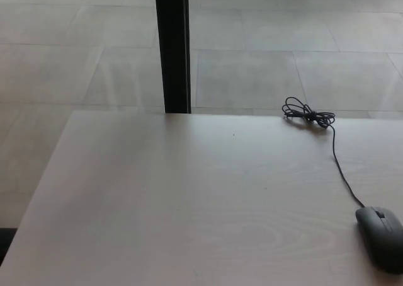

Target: The robot uses its right fingers to click on the left button of the black mouse placed on the table.

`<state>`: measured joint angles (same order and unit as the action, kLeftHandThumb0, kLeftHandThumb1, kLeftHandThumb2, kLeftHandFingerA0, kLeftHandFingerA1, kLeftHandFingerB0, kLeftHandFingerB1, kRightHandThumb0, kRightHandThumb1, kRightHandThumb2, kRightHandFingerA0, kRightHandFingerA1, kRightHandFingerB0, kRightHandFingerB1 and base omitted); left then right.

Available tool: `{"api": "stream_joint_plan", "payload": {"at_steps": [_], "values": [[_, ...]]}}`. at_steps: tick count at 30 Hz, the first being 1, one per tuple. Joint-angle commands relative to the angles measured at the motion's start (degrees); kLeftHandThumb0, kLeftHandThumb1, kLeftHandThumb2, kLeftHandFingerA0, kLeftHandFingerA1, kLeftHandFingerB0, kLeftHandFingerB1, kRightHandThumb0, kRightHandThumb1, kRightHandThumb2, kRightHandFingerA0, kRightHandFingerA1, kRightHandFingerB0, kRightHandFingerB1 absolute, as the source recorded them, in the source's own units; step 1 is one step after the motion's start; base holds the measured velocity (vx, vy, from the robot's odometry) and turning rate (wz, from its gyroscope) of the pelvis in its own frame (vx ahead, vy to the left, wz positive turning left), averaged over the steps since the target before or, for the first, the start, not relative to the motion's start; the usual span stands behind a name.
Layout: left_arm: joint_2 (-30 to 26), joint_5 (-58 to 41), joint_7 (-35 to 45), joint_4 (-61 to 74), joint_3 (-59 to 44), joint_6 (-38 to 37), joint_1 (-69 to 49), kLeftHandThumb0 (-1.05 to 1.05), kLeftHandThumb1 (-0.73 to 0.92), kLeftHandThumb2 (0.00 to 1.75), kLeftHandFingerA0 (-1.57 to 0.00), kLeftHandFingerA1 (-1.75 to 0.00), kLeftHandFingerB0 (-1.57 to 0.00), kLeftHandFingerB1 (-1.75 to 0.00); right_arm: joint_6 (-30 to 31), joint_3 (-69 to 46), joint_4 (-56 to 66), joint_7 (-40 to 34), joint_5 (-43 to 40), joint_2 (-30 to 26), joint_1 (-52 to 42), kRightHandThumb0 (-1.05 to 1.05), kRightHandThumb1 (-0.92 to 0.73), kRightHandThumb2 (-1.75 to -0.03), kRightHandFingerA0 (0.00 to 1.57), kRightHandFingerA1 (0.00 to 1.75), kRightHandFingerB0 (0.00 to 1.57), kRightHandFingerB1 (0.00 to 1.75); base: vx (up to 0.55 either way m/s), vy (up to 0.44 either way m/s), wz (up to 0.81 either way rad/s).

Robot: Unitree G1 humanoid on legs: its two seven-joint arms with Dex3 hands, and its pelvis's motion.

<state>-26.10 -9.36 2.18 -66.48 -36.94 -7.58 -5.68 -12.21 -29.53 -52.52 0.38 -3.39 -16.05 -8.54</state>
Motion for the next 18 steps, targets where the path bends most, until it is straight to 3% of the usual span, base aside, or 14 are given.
{"api": "stream_joint_plan", "payload": {"at_steps": [1, 2, 3, 4, 5, 6, 7, 8, 12, 13, 14, 15, 16, 18], "values": [[-2.28, -6.96, -1.81, -2.91, -5.79, -3.36, 1.69, -0.5, 0.44, 0.53, -1.01, -1.62, -0.62, -0.48, -7.01, -4.91, -1.59, -2.95, -5.38, -2.08, 1.27, -0.37, -0.62, -0.59, 0.59, 0.47, 0.43, 0.34, 0.0, 0.0, 0.0], [-2.28, -7.36, -1.39, -3.22, -6.48, -3.22, 1.91, -0.5, 0.44, 0.53, -1.01, -1.62, -0.62, -0.48, -6.38, -4.99, -1.39, -2.82, -5.12, -2.31, 1.17, -0.37, -0.62, -0.59, 0.59, 0.47, 0.43, 0.34, 0.0, 0.0, 0.0], [-2.42, -6.67, -1.79, -3.43, -6.21, -2.93, 1.98, -0.69, 0.38, 0.81, -0.75, -0.7, -0.57, -0.56, -6.37, -5.37, -1.36, -1.99, -5.47, -2.54, 1.03, -0.47, -0.63, -0.59, 0.72, 0.54, 0.39, 0.33, 0.0, 0.0, 0.0], [-2.65, -5.87, -1.76, -3.48, -5.47, -2.12, 1.88, -0.77, 0.43, 0.86, -0.79, -0.68, -0.54, -0.58, -5.78, -5.89, -1.64, -0.29, -6.2, -3.45, 0.93, -0.61, -0.64, -0.6, 0.87, 1.26, 0.36, 0.33, 0.0, 0.0, 0.0], [-2.6, -5.97, -1.47, -3.56, -5.37, -2.11, 1.82, -0.77, 0.43, 0.86, -0.79, -0.68, -0.54, -0.58, -5.71, -6.01, -2.03, 0.02, -6.25, -3.8, 1.04, -0.61, -0.64, -0.6, 0.87, 1.26, 0.36, 0.33, 0.0, 0.0, 0.0], [-2.68, -5.42, -1.0, -3.39, -4.56, -2.02, 1.53, -0.88, 0.87, 0.66, -0.69, -0.57, -0.48, -0.45, -3.58, -6.1, -1.4, 0.61, -6.42, -4.83, 0.95, -0.93, -0.63, -1.03, 0.66, 0.82, 0.08, 0.42, 0.0, 0.0, 0.0], [-2.84, -4.55, -0.3, -3.06, -3.4, -1.82, 1.07, -0.88, 0.87, 0.66, -0.69, -0.57, -0.48, -0.45, -0.33, -6.13, -0.34, 1.42, -6.7, -6.28, 0.76, -0.93, -0.63, -1.03, 0.66, 0.82, 0.08, 0.42, 0.0, 0.0, 0.0], [-2.83, -5.37, 0.45, -3.02, -3.71, -1.33, 1.08, -0.9, 0.74, 1.13, -0.55, -0.68, -0.35, -0.53, 0.67, -6.33, 0.61, 2.34, -7.3, -6.83, 0.37, -1.05, -0.78, -1.16, 0.22, 0.48, 0.06, 0.25, 0.0, 0.0, 0.0], [-2.93, -7.19, 1.24, -3.26, -4.33, 0.02, 1.32, -0.91, 0.75, 1.15, -0.58, -0.7, -0.34, -0.51, 4.79, -6.91, 3.72, 4.26, -9.38, -8.24, -0.42, -1.0, -0.77, -1.15, 0.17, 0.49, 0.09, 0.21, 0.0, 0.0, 0.0], [-3.21, -6.67, 3.71, -3.04, -3.36, -0.13, 0.68, -1.03, 0.92, 0.87, -0.53, -0.66, -0.31, -0.42, 8.61, -8.71, 3.91, 4.65, -11.61, -9.73, 0.41, -0.99, -0.92, -0.74, 0.18, 0.37, 0.01, 0.24, 0.0, 0.0, 0.0], [-3.16, -6.87, 3.73, -3.01, -3.34, 0.01, 0.71, -1.03, 0.92, 0.86, -0.51, -0.64, -0.28, -0.4, 10.02, -9.24, 4.3, 3.45, -11.58, -10.55, 0.53, -1.01, -0.78, -1.18, 0.16, 0.48, 0.08, 0.15, 0.0, 0.0, 0.0], [-3.2, -7.47, 3.0, -2.84, -3.75, 1.25, 1.14, -1.02, 0.92, 0.87, -0.61, -0.67, -0.31, -0.4, 11.06, -9.87, 5.39, 3.55, -12.03, -11.19, 0.28, -0.99, -0.77, -1.19, 0.14, 0.51, 0.06, 0.14, 0.0, 0.0, 0.0], [-3.2, -7.93, 2.83, -2.99, -4.07, 1.76, 1.45, -0.99, 0.92, 0.85, -0.54, -0.63, -0.31, -0.4, 12.6, -10.8, 6.0, 2.59, -12.53, -11.89, 0.45, -0.97, -0.76, -1.19, 0.22, 0.53, 0.08, 0.16, 0.0, 0.0, 0.0], [-3.0, -8.17, 3.31, -2.56, -4.12, 1.59, 1.35, -0.99, 0.92, 0.84, -0.52, -0.68, -0.24, -0.39, 15.53, -12.18, 6.82, 0.98, -13.03, -13.77, 1.07, -1.05, -0.85, -1.24, 0.21, 0.51, 0.09, 0.13, 0.0, 0.0, 0.0]]}}
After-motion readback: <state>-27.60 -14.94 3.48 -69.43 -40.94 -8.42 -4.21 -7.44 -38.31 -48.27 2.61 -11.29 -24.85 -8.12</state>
